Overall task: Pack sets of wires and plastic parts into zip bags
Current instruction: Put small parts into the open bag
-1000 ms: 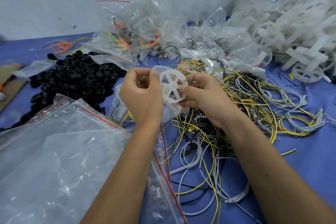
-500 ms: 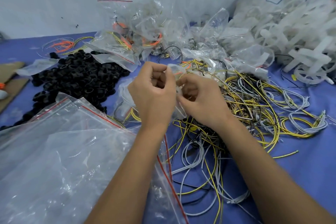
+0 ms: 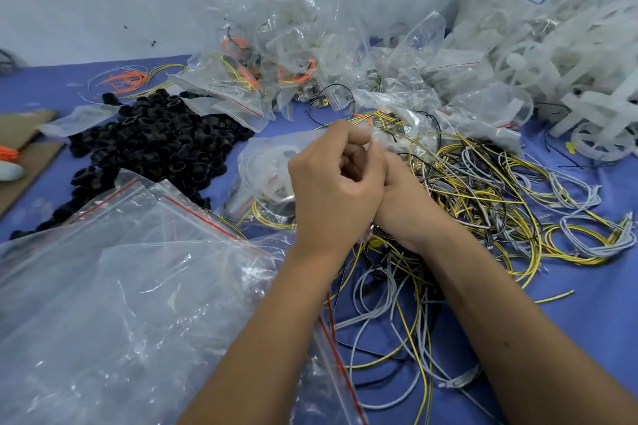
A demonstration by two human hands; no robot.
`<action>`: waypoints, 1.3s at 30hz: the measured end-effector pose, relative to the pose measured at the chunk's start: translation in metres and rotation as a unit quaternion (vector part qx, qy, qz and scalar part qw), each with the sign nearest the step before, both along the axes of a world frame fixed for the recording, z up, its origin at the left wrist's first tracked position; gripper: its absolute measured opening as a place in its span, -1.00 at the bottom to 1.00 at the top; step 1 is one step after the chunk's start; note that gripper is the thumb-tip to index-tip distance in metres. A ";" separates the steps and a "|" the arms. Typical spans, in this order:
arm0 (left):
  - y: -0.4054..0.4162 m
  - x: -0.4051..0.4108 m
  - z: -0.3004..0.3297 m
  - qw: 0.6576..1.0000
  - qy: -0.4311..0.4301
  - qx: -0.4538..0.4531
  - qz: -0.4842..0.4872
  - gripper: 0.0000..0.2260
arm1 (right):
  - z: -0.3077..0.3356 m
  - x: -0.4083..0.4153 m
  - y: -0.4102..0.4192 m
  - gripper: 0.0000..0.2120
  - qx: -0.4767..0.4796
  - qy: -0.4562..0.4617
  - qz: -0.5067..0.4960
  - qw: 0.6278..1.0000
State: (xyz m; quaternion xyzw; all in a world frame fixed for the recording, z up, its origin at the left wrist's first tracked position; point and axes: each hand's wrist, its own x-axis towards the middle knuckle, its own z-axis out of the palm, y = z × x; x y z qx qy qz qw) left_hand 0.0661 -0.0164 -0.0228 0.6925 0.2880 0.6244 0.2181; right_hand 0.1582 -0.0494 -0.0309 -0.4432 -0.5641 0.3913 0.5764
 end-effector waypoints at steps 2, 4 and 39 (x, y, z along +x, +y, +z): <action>-0.002 0.001 0.001 1.000 -0.005 0.003 0.004 -0.92 | 0.000 0.001 -0.002 -0.59 -0.008 -0.023 0.039 0.999; -0.005 0.001 0.002 1.000 -0.010 0.006 0.004 -0.91 | -0.002 0.002 -0.004 -0.48 -0.034 -0.028 0.060 0.997; 0.038 -0.024 -0.022 0.894 0.387 -0.090 0.208 -0.57 | -0.001 0.016 0.009 -0.80 -0.020 -0.075 -0.250 0.965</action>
